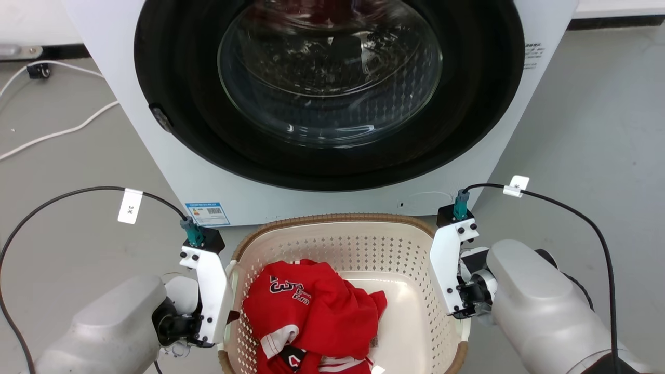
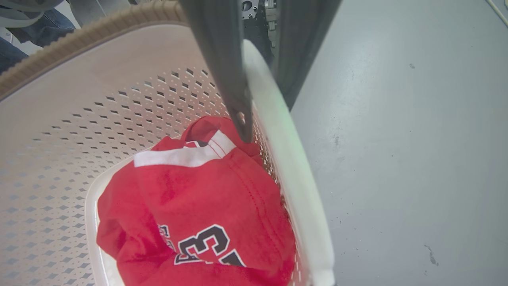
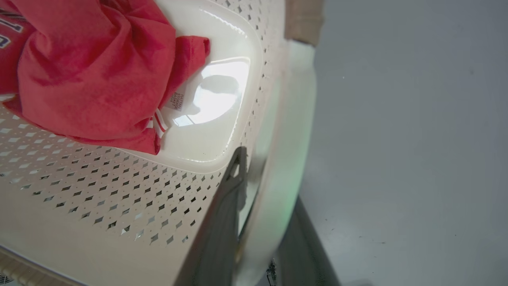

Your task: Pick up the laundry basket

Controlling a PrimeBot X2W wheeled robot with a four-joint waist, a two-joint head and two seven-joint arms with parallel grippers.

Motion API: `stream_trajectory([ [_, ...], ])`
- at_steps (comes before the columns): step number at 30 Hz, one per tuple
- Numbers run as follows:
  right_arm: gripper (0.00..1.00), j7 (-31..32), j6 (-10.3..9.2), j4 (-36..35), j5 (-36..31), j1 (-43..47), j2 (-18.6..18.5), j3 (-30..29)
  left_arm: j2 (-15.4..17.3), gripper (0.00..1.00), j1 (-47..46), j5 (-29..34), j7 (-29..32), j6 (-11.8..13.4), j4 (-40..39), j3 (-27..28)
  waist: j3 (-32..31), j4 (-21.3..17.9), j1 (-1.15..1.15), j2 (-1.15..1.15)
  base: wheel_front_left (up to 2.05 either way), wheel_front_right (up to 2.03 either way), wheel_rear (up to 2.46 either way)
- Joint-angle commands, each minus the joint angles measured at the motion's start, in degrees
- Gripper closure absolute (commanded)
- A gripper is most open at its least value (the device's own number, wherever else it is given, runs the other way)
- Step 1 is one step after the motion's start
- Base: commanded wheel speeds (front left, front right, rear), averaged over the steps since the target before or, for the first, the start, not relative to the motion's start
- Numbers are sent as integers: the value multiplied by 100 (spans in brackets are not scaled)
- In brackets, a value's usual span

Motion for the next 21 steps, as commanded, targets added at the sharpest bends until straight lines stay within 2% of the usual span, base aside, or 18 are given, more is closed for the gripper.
stream_trajectory([
  [1, 100, 31, 2, -16, -18, 36, -104, 57, 151, 100, 83, 40, 81, 16, 46, -35, -52, -18, 2, 0, 0, 0, 0],
  [13, 100, 253, 2, 28, 309, 216, -102, 381, 126, 100, 398, -4, 461, 14, -39, -41, -483, -74, 2, 0, 0, 0, 0],
  [21, 100, 285, 3, 32, 445, 70, -100, 494, 94, 100, 313, -99, 571, 14, 0, -40, -502, -93, 2, 0, 0, 0, 0],
])
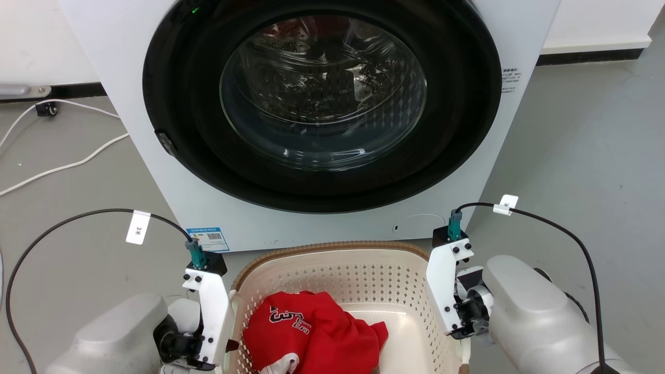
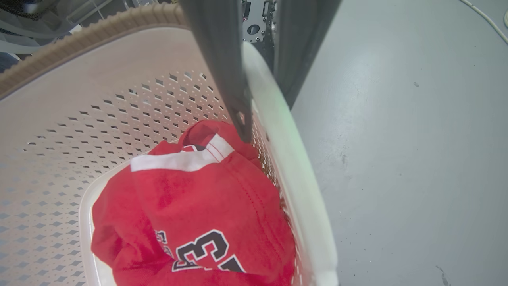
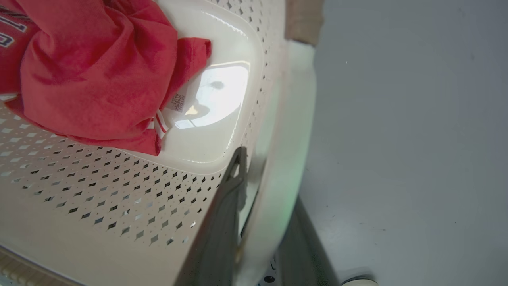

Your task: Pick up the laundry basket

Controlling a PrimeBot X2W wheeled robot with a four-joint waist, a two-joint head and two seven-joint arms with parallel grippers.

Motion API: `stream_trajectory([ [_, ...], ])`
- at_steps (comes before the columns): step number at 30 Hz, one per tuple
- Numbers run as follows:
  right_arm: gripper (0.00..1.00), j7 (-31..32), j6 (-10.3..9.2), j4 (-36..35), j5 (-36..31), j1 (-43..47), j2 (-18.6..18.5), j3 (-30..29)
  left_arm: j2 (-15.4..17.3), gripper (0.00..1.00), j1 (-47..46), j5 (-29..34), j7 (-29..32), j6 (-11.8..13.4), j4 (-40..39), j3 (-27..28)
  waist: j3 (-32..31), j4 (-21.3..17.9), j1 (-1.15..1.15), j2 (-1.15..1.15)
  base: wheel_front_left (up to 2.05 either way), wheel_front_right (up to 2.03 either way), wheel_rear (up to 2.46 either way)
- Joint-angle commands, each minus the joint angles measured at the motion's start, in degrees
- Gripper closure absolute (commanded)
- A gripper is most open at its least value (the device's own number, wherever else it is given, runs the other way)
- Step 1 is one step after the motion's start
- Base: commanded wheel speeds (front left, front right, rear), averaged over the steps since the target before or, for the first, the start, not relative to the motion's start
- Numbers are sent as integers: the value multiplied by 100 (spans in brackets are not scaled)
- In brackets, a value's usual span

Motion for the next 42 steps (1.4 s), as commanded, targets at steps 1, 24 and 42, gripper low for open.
stream_trajectory([
  [1, 100, -2, 4, -4, 8, -136, -95, 37, 79, 100, -22, 35, 83, 12, 71, -46, 14, -2, 0, 0, 0, 0, 0],
  [24, 100, -195, 9, 200, 293, -277, -85, 201, -33, 100, -150, -48, 99, 11, 153, -42, 21, 63, 0, 0, 0, 0, 0],
  [42, 100, -287, 9, 303, 472, -430, -86, 290, -22, 100, -133, -5, 212, 11, 149, -48, 36, 64, 0, 0, 0, 0, 0],
])
